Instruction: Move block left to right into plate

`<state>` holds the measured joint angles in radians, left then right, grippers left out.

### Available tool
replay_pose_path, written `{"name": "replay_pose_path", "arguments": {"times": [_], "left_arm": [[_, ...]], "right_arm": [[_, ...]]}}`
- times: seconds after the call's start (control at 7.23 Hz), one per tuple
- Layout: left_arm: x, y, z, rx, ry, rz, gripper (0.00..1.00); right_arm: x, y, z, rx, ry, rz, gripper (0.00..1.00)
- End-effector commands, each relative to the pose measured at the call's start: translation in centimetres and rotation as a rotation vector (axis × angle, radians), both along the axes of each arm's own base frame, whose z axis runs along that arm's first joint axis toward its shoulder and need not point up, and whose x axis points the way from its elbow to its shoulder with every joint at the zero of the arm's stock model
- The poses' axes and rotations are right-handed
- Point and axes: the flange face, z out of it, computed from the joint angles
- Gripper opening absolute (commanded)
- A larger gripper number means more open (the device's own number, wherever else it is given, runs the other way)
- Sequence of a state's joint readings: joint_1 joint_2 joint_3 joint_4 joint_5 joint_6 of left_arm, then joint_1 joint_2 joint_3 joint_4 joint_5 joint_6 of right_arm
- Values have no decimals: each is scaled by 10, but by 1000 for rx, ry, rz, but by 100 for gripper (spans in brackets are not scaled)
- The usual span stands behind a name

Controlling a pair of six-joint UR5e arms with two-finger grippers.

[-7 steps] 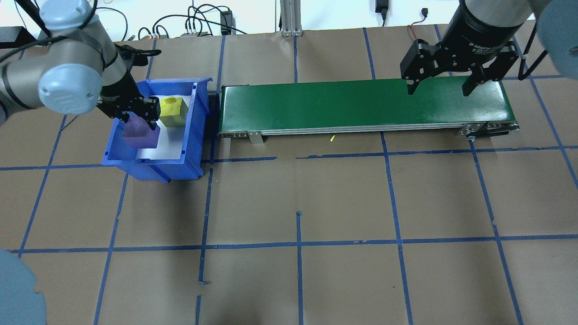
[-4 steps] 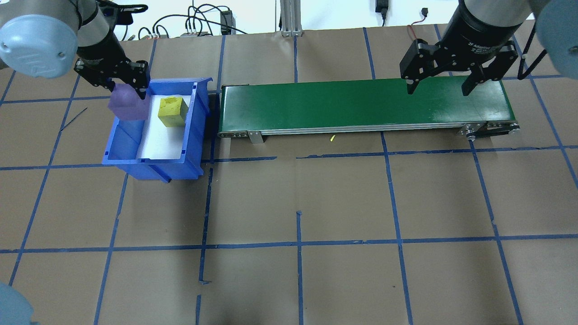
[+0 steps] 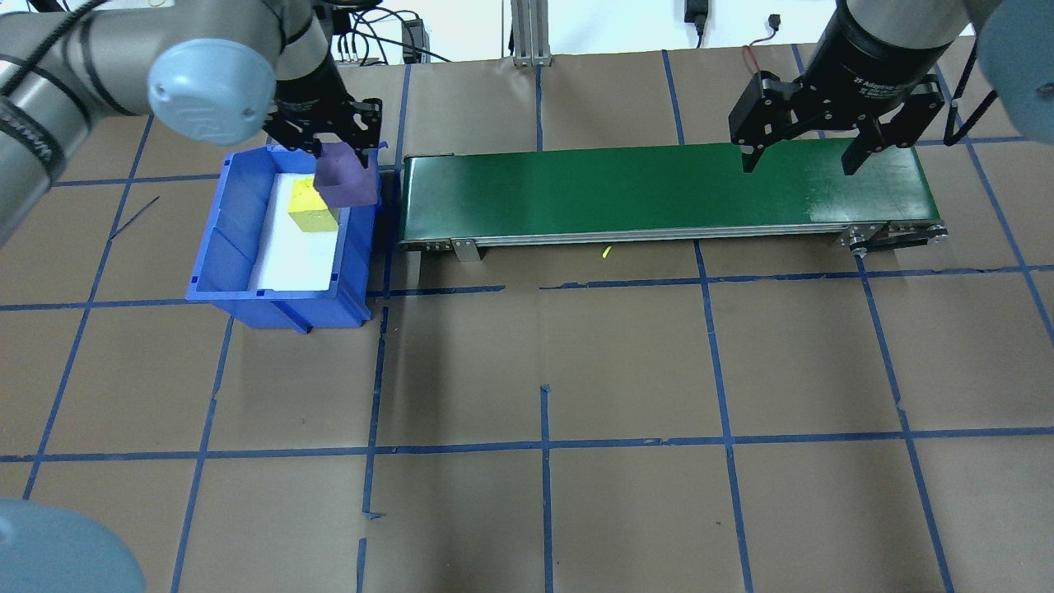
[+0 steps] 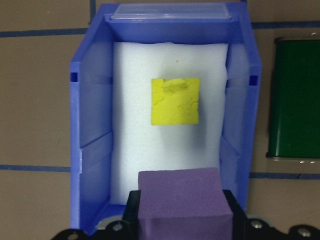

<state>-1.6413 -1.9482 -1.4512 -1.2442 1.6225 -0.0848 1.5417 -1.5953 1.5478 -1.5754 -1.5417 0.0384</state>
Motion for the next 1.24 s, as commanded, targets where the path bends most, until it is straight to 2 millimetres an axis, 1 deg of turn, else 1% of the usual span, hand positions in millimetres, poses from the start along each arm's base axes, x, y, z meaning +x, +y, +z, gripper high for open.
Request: {"name": "replay_pose_path", "arguments": {"times": [0.0, 0.28, 0.41, 0.55, 0.69, 0.83, 0.97, 1.11], "left_arm": [[-45, -21, -53, -38, 36, -8, 36], [-49, -27, -67, -38, 47, 11, 36], [-54, -27, -69, -49, 68, -3, 59], [-58, -29, -69, -92, 75, -15, 84], [-63, -27, -79, -81, 79, 1, 100], [-64, -23, -85, -66, 75, -10, 100], [-64, -20, -81, -74, 78, 6, 100], [-81, -3, -16, -144, 114, -17, 100]], "right_arm": [[0, 0, 0, 0, 0, 0, 100], [0, 0, 0, 0, 0, 0, 100], [0, 0, 0, 0, 0, 0, 100], [0, 0, 0, 0, 0, 0, 100], [0, 0, 0, 0, 0, 0, 100], [0, 0, 0, 0, 0, 0, 100], [0, 0, 0, 0, 0, 0, 100], [0, 0, 0, 0, 0, 0, 100]]}}
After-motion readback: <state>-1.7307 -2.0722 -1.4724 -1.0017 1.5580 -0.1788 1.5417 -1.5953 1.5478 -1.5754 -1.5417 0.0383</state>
